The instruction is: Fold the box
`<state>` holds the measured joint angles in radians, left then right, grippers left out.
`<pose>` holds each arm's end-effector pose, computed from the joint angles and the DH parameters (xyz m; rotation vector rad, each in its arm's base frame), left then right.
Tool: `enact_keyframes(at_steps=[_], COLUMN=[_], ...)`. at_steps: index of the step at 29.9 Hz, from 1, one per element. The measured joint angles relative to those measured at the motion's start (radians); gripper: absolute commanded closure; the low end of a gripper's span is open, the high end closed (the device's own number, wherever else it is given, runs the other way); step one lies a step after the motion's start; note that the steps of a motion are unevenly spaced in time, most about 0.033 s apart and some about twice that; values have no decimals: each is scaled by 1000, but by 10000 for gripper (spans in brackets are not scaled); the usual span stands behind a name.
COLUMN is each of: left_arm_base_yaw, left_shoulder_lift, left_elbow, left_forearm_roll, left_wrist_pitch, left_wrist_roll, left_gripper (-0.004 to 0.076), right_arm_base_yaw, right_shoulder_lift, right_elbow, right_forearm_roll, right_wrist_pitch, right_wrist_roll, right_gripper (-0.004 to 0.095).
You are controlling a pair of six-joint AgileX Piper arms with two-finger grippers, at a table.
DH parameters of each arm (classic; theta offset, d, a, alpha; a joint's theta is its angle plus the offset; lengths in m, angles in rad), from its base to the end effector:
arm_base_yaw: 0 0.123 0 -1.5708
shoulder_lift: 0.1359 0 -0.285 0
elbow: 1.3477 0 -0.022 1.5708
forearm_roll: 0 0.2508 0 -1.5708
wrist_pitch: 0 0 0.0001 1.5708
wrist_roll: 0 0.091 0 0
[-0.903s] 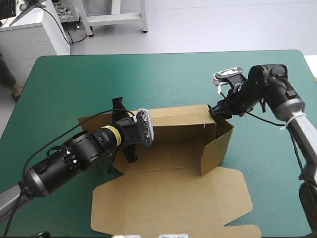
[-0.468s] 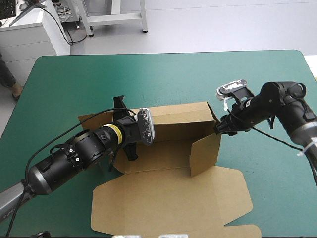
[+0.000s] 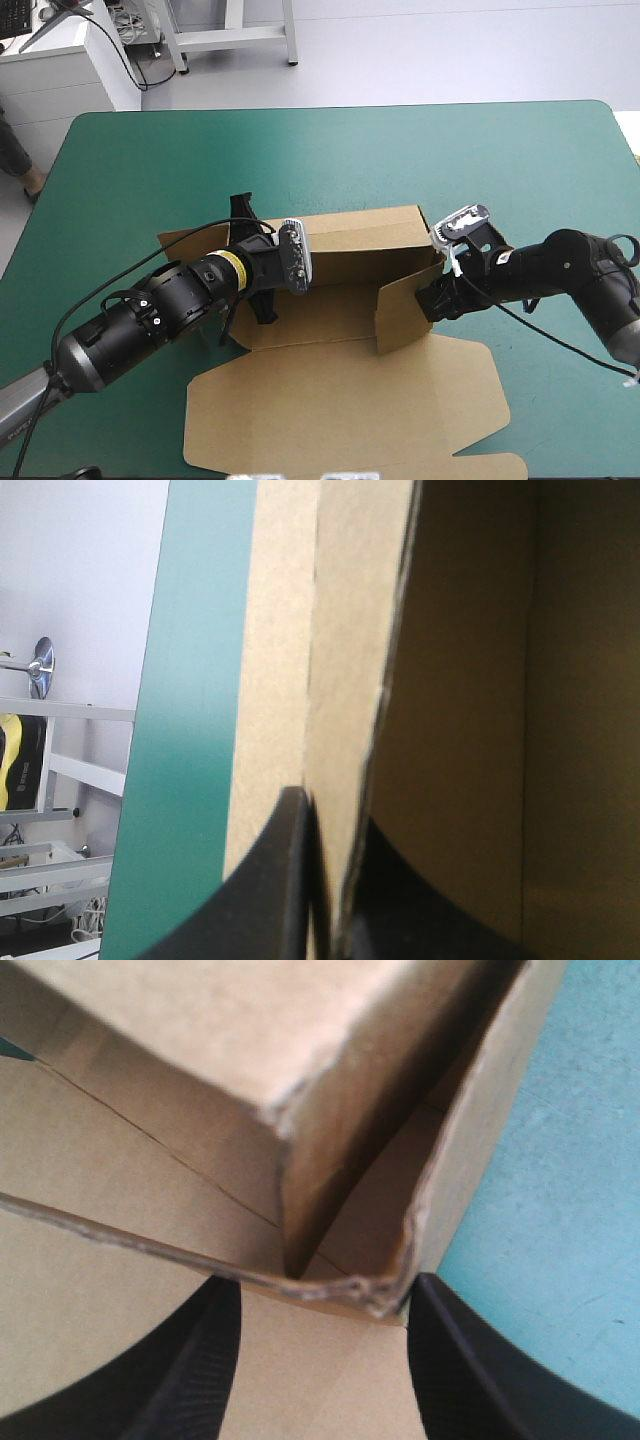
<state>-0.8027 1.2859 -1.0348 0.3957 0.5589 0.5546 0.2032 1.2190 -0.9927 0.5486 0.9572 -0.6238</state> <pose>0.2062 -0.1867 0.3290 1.6184 1.5717 0.2816 0.2207 0.0851 0.3182 -0.7660 2.4121 0.5356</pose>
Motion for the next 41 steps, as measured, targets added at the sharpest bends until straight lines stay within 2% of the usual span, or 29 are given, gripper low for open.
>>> enact_keyframes(at_steps=[10,14,17,21,25,28,30,32,41], left_arm_base_yaw=[2,3,5,7,8,8,8,8,8], left_shoulder_lift=[3,5,4,4,4,4,4,3,3], left_elbow=[-1,-4,-4,-4,-4,-4,-4,-4,-4], left_forearm_roll=[-30,-39,-49,-49,-51,-53,-53,-53,-72], left_wrist_pitch=[1,0,6,4,7,9,11,14,12], left_wrist_roll=[41,59,63,64,64,64,64,64,51], left_gripper=[732,732,732,732,732,732,732,732,723], right_arm_base_yaw=[6,49,97,148,187,211,227,238,260], right_shoulder_lift=[-6,-6,-6,-6,-6,-6,-6,-6,-6], right_elbow=[60,67,69,72,71,70,70,70,68], right_forearm_roll=[75,74,65,-13,-144,-218,-250,-280,-344], right_wrist_pitch=[-132,-207,-307,-373,-393,-396,-398,-402,-411], right_wrist_roll=[-25,-13,0,51,216,316,350,373,470], right_gripper=[436,456,498,508,521,611,748,926,908])
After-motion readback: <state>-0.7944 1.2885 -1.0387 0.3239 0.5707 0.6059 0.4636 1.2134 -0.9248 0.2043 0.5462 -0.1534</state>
